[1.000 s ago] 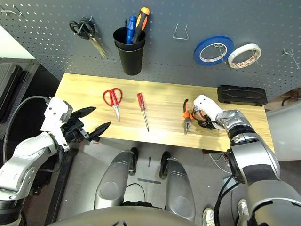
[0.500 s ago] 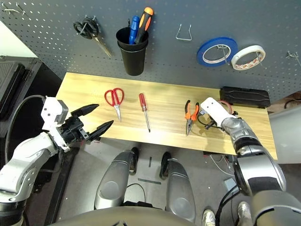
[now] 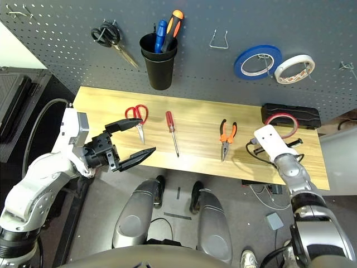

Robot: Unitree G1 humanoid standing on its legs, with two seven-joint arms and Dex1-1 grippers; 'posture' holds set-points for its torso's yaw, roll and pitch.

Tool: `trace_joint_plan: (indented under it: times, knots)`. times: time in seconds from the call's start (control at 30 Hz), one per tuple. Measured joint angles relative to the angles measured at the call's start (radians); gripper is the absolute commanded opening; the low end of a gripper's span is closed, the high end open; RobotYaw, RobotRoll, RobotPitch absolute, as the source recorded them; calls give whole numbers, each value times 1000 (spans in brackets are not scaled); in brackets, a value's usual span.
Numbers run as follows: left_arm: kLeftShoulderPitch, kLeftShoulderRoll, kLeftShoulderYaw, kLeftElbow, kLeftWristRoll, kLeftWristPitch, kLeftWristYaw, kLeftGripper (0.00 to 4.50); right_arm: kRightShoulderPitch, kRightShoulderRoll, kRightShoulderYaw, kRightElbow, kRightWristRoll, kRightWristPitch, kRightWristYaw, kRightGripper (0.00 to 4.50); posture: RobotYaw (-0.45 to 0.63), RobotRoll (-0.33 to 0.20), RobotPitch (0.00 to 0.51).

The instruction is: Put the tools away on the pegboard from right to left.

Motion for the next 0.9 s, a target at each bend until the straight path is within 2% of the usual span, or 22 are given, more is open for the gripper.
trace_joint_plan:
  times: [0.17, 0.3, 0.43, 0.6, 0.9]
  knots:
    - [-83, -32, -21, 0, -3, -11, -3, 4500, 74, -29, -38, 1, 0, -144, -84, 35, 276, 0, 190]
    - [-120, -55, -35, 0, -2, -16, 7, 4500, 88, -79, -77, 4, 8, -237, -111, 35, 254, 0, 189]
    - [-161, -85, -47, 18, 19, -33, 34, 4500, 85, -87, -118, 7, 57, -308, -90, 35, 225, 0, 194]
    - [-191, -94, -56, 67, 71, -45, 76, 4500, 30, -121, -153, -5, 132, -328, -3, 35, 203, 0, 198]
    - [-213, -105, -67, 112, 112, -60, 93, 4500, -148, -161, -164, 24, 175, -250, 137, 35, 182, 0, 203]
